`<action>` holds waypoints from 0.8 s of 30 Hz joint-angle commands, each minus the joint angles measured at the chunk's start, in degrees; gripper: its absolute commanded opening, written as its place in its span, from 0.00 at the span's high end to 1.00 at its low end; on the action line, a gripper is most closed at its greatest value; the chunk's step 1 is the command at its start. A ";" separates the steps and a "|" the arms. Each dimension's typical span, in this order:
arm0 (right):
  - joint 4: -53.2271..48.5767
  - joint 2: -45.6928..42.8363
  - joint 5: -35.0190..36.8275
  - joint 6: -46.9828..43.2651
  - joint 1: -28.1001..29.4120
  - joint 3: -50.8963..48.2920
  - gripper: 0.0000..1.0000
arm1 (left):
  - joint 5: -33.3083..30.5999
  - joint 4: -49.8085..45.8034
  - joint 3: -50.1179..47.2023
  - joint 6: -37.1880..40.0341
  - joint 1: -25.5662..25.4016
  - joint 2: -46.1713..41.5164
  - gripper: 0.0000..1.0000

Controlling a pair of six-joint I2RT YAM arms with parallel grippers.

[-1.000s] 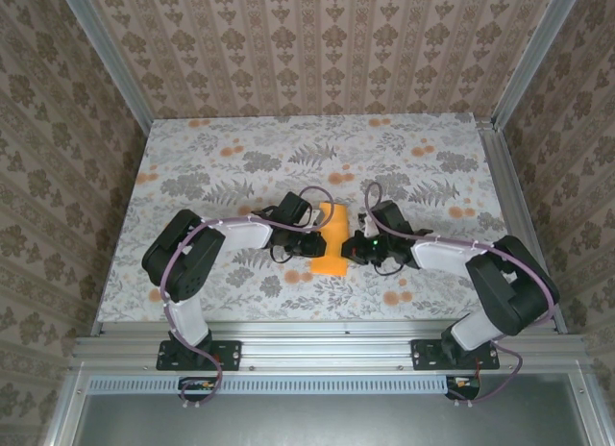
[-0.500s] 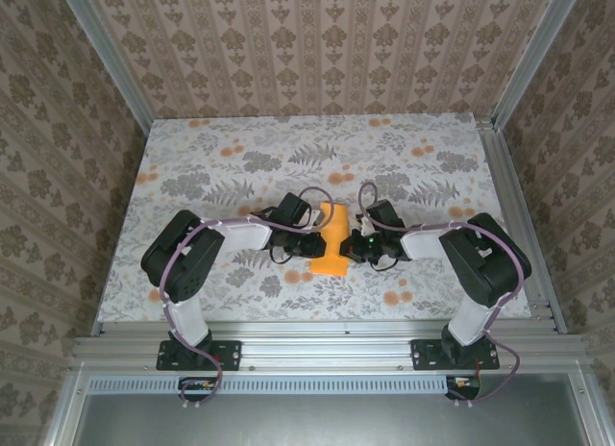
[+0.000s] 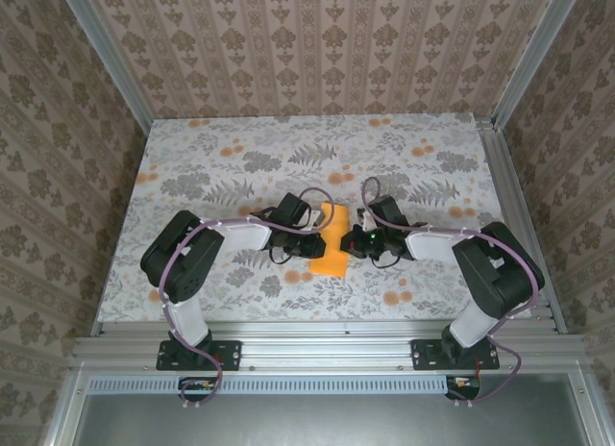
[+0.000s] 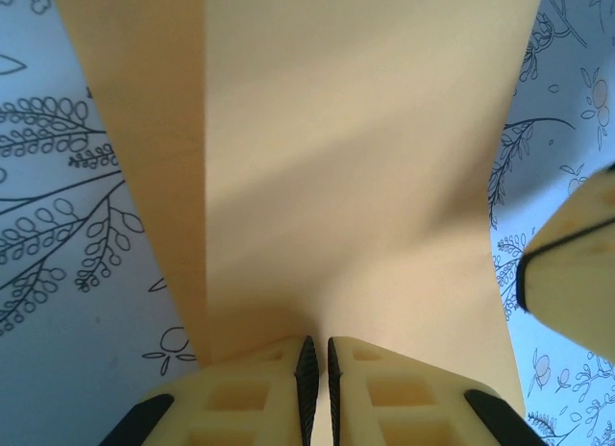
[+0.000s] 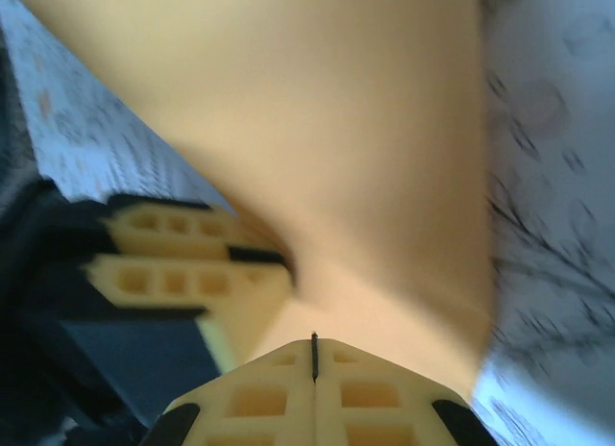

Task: Fold a paper plane with a square sheet of paper (pick it up from the middle)
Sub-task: Fold the square sheet of paper in half at the center of the table.

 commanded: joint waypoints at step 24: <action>1.68 13.14 2.84 -5.41 -8.10 5.22 1.00 | -10.43 -11.90 -4.73 7.25 0.65 1.29 0.85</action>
